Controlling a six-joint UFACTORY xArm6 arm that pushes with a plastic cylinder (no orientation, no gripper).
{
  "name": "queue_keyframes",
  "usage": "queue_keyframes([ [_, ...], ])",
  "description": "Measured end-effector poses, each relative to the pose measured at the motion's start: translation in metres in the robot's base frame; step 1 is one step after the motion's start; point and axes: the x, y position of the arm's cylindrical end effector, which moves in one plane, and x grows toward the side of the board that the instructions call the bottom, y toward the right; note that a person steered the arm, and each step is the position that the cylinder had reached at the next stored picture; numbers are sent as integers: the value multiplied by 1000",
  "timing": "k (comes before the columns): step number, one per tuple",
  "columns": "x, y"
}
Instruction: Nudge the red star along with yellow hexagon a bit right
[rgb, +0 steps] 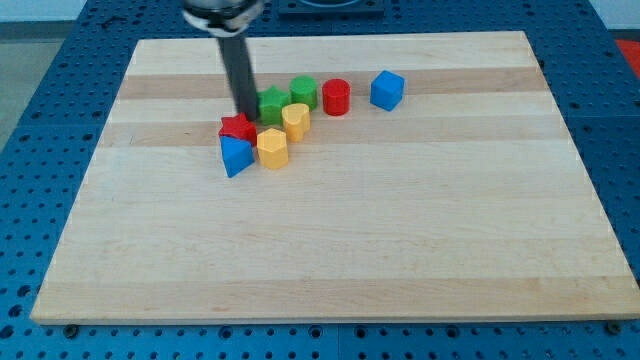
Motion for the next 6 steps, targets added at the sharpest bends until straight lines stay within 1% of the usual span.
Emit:
queue_keyframes([
  [1,0,14],
  [2,-12,-64],
  [3,1,-130],
  [4,52,-124],
  [5,43,-89],
  [6,41,-21],
])
